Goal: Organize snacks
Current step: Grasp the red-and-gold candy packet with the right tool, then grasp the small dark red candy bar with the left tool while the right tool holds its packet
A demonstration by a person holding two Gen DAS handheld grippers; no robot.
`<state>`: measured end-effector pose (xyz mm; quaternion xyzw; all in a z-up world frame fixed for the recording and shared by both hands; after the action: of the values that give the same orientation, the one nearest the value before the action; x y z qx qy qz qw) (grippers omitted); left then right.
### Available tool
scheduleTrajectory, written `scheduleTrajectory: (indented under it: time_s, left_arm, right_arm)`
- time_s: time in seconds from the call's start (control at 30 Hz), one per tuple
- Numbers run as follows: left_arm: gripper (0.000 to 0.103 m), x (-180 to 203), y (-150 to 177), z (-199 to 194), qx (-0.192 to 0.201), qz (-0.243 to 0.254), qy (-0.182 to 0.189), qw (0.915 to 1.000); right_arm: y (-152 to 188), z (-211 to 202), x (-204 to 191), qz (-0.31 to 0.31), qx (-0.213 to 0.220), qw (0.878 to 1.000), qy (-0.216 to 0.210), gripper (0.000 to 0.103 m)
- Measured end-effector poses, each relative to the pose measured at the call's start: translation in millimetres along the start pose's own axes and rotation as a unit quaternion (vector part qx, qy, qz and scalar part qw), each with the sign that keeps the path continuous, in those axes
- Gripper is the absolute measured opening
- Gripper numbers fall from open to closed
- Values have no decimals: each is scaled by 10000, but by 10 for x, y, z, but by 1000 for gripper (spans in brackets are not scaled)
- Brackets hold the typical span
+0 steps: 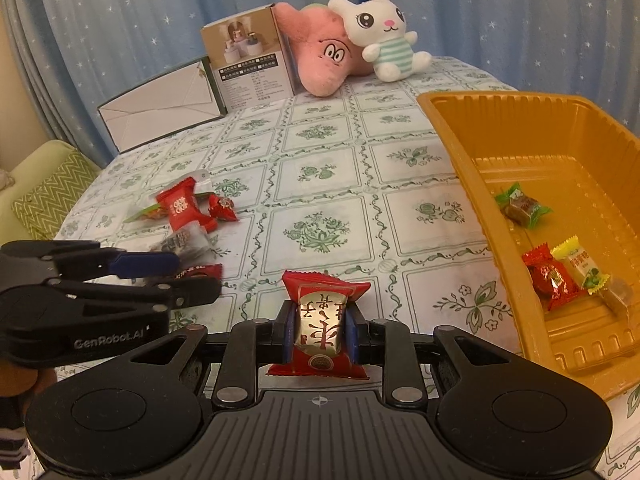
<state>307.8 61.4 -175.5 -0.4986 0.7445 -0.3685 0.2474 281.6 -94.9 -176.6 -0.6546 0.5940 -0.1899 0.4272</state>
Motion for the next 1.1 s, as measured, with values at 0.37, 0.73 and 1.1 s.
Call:
scheduleTrajectory:
  time_s: [0.37, 0.73, 1.1]
  left_arm:
    - [43, 3, 66, 42, -213, -29, 88, 9997]
    - [24, -72, 47, 52, -188, -367, -113, 9991]
    - [20, 70, 95, -156, -129, -776, -488, 9957]
  right_arm:
    - [13, 4, 4, -17, 27, 10000, 20, 25]
    - [21, 6, 1, -42, 32, 10000, 23, 25]
    - [-6, -100, -66, -124, 100, 9999, -63, 25]
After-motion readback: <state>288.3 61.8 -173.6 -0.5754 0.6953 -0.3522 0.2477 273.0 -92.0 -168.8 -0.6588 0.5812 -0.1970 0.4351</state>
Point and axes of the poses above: each gripper's, at about its wrist camera, not at the fingertips, and z roughly the way its jaws point, x to its right, y to its underside, the point moved 5 cm from there along z, roughly the way its jaws point, and after that the axes turned 9 degrees about x, right-handed, at the moved point
